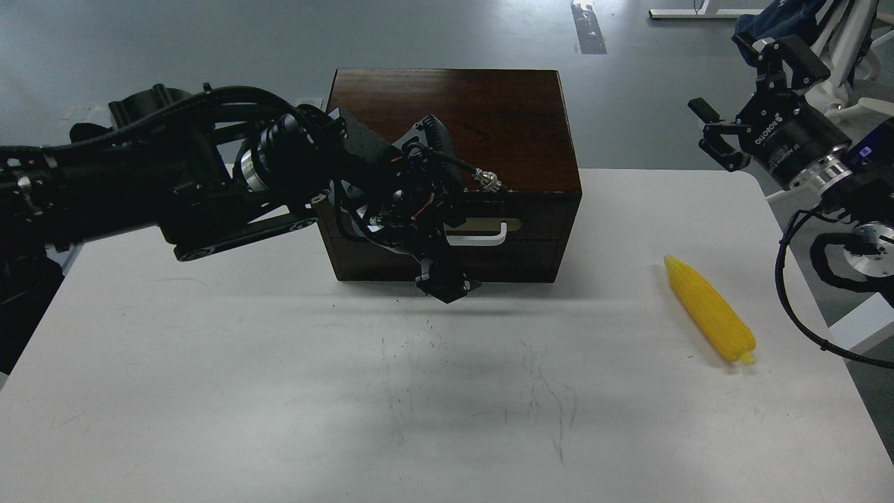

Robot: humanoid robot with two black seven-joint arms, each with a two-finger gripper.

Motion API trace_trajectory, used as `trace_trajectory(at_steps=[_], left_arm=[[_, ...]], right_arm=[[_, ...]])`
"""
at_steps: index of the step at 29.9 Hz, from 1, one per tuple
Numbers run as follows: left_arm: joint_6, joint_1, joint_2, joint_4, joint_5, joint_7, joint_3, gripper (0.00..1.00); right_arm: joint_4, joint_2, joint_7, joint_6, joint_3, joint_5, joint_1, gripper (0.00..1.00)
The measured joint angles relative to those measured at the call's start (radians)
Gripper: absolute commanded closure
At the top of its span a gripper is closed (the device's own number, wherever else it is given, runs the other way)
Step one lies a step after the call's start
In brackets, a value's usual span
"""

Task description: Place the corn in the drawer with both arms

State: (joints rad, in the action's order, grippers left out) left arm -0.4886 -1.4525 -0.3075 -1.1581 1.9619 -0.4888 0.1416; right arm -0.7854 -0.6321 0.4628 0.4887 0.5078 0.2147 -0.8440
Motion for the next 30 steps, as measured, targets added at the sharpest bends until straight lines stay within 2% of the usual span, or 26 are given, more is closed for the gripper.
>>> trace_trajectory(at_steps=[19, 30], left_arm=[[0.0, 0.033, 0.01, -0.006, 0.05, 0.0, 0.003, 0.01], [0.0, 0.027, 0.005, -0.112, 0.048, 0.001, 0.001, 0.01]], right_arm=[[0.0, 0.0, 0.003, 0.0, 0.002, -0.001, 0.003, 0.0], [0.0, 0.0, 0.004, 0.0, 0.002, -0.002, 0.005, 0.0]])
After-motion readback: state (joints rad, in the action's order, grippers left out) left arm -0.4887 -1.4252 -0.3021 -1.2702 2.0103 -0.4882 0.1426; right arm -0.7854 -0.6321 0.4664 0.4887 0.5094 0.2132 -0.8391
